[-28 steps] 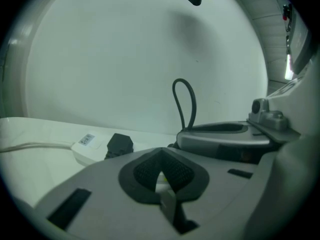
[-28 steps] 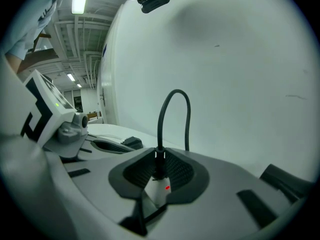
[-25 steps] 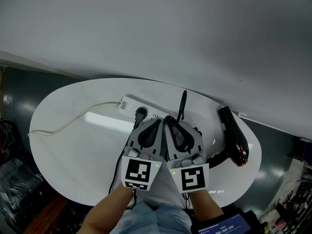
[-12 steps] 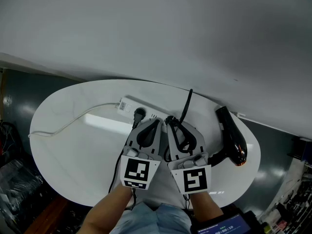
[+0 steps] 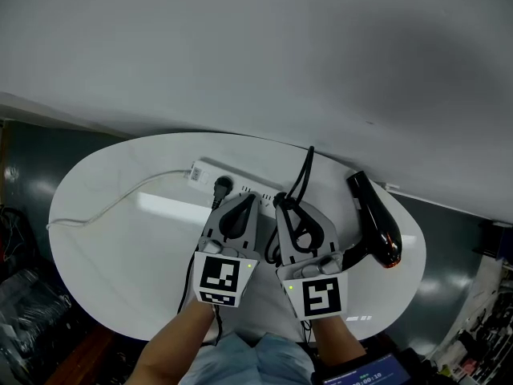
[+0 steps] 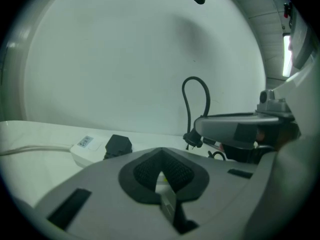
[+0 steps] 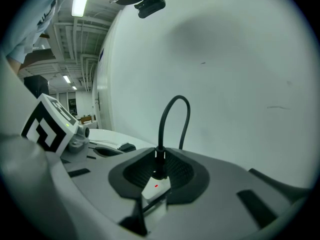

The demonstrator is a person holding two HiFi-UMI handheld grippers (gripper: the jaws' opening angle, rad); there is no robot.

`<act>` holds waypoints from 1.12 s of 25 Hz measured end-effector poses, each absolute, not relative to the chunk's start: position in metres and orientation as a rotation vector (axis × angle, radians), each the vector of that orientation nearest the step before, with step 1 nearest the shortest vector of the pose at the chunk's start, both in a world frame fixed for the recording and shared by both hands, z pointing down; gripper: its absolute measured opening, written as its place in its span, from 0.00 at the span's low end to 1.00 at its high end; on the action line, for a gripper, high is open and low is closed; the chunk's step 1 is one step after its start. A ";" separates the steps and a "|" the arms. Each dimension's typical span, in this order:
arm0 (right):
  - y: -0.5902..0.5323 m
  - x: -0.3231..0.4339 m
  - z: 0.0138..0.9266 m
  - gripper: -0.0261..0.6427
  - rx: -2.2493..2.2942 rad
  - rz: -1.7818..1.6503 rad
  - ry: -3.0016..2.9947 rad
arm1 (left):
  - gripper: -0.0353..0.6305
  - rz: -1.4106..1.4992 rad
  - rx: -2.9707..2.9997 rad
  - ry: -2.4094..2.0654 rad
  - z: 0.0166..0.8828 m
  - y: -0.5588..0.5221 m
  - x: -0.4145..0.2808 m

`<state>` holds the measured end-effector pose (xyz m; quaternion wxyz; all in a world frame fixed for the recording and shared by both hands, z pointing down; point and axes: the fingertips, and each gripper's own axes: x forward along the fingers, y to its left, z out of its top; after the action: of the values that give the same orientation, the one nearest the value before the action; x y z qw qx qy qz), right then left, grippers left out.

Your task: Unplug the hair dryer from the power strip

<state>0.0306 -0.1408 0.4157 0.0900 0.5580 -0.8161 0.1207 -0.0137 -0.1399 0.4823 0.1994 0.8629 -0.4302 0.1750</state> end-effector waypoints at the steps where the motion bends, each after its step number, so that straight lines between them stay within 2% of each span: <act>1: -0.140 0.032 0.415 0.12 1.664 0.357 -2.424 | 0.05 0.488 2.414 -1.201 0.482 -0.140 -0.014; 23: -0.124 0.050 0.432 0.13 1.642 0.349 -2.346 | 0.05 0.455 2.437 -1.230 0.459 -0.139 -0.012; 25: -0.121 0.051 0.437 0.15 1.629 0.375 -2.330 | 0.05 0.446 2.445 -1.240 0.452 -0.137 -0.014; 28: -0.111 0.054 0.449 0.23 1.588 0.479 -2.276 | 0.05 0.434 2.454 -1.258 0.441 -0.134 -0.017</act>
<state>0.0541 -0.1110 0.4488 0.1621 0.5564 -0.7974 0.1680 -0.0166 -0.1335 0.4411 0.1739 0.8657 -0.4437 0.1532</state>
